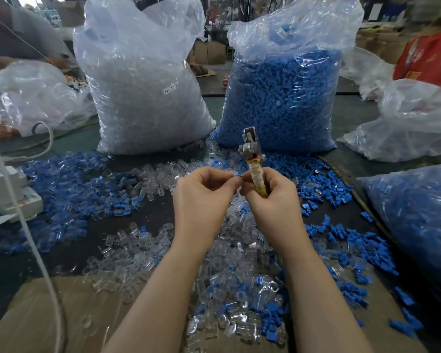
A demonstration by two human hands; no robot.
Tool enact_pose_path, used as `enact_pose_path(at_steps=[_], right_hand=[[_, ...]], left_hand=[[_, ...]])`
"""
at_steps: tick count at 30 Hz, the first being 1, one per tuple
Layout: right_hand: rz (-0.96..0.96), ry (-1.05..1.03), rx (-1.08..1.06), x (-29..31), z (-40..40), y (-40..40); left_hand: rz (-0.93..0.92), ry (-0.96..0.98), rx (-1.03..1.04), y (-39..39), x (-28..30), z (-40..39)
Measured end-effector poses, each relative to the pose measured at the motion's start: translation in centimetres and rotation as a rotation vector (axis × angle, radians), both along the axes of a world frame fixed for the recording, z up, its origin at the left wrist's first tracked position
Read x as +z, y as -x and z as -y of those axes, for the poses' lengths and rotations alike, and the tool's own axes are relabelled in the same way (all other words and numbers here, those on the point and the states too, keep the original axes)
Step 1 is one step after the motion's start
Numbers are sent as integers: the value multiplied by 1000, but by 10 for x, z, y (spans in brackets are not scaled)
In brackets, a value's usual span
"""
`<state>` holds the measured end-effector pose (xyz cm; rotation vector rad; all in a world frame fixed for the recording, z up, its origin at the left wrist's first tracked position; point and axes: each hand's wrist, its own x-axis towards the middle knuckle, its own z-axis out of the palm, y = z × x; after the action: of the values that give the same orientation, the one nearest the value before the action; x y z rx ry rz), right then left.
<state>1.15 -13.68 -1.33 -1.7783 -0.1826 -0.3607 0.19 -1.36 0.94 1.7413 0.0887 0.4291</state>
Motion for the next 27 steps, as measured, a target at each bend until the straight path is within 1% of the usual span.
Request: enact_pose_path(at_steps=[5,13,18,23,27], right_hand=[[-75,-7,75,3,4,1],[-226,102,203,7,24,4],[-254,199,267,9,22,7],[-259,199,302,8,23,7],[-262,219,342,6,23,5]], left_hand=[[-3,46,4,-1,-1,-3],[72,257,-43,-1,4,-8],[97,274,-53,-3,3,-11],[111,257,-78,-5,2,-13],[117,280,-106,-5,2,-14]])
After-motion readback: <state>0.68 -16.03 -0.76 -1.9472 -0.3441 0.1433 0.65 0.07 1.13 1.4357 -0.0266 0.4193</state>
